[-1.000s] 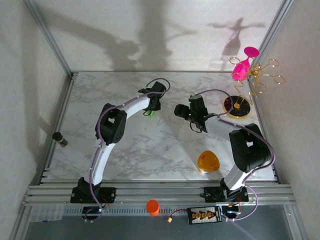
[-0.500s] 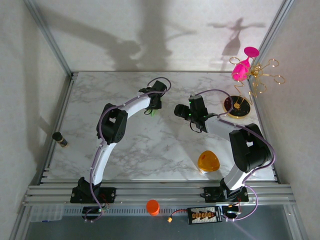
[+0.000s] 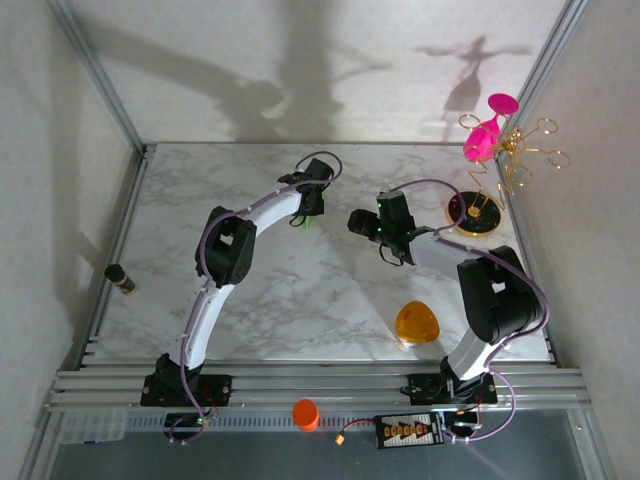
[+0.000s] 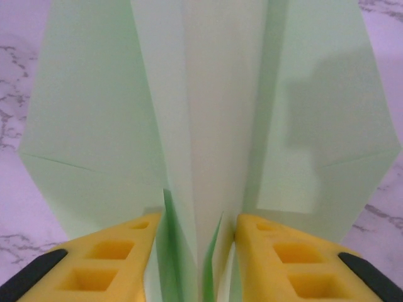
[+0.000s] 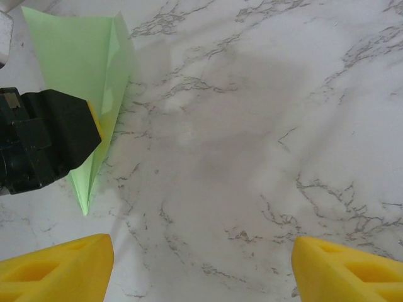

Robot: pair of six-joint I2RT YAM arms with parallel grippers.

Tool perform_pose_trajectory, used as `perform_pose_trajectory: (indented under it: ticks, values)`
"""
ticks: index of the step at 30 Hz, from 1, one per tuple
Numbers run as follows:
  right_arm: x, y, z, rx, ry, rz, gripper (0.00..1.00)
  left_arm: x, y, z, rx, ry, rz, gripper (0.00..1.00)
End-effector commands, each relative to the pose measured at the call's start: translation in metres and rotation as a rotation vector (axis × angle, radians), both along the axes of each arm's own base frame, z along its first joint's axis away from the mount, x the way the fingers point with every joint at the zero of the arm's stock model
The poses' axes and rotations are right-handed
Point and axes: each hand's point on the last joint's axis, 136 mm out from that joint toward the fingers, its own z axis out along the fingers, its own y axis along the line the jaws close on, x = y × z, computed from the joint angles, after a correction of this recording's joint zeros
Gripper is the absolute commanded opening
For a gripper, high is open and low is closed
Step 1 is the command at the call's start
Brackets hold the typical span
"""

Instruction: Fold a paper plane with a square sheet of paper (pick it up from the middle)

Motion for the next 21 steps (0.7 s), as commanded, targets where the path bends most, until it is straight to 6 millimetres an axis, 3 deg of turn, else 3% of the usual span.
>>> perform_pose_trajectory:
  ticks: [1,9,21]
  values:
    - [0.006,0.002,-0.001,0.015,0.005,-0.005,0.75,-0.006,0.008,-0.012,0.029,0.065,-0.004,0.36]
    - [0.007,0.004,-0.001,0.029,0.008,-0.007,0.75,0.002,0.009,0.041,-0.008,-0.025,0.036,0.42]
    - [0.006,0.004,0.0,0.028,0.009,-0.007,0.75,0.005,0.006,0.076,-0.058,-0.081,0.054,0.48]
